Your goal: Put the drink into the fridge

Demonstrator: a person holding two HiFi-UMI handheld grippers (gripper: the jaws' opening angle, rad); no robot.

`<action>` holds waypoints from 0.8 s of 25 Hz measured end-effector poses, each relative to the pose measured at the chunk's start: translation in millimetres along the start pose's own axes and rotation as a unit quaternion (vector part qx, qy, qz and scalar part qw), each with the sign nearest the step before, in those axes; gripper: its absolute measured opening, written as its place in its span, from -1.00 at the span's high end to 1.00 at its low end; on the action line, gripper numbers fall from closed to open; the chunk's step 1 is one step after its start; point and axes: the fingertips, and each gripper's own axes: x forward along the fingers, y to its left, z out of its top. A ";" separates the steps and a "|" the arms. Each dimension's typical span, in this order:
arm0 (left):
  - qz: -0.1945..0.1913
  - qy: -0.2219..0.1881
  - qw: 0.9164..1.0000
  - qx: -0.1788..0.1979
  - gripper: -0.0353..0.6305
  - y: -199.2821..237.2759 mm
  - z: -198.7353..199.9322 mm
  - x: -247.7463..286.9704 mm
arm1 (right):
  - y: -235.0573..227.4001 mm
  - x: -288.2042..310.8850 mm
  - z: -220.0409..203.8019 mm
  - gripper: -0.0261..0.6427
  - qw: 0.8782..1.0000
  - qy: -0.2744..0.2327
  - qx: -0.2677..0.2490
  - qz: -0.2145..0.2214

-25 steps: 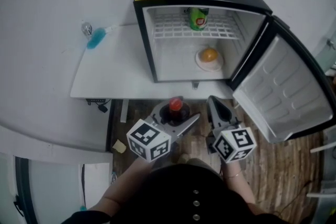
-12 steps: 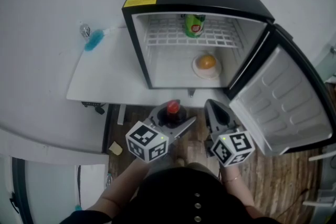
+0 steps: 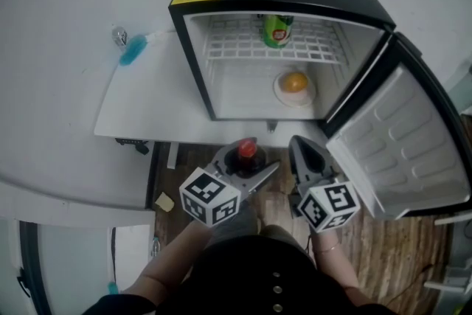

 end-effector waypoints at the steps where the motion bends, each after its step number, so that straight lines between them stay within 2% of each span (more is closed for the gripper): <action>1: 0.001 0.001 1.000 0.001 -0.09 2.0 -0.2 0.2 | 0.3 2.1 -0.8 0.91 1.000 0.002 0.000 0.001; 11: -0.010 0.023 1.000 0.011 -0.09 25.3 4.2 2.4 | 7.1 28.1 -3.9 0.91 1.000 0.023 0.000 0.004; 20: 0.000 0.028 1.000 0.012 -0.09 47.9 6.8 10.0 | 4.8 46.1 -1.8 0.91 1.000 0.026 -0.011 -0.003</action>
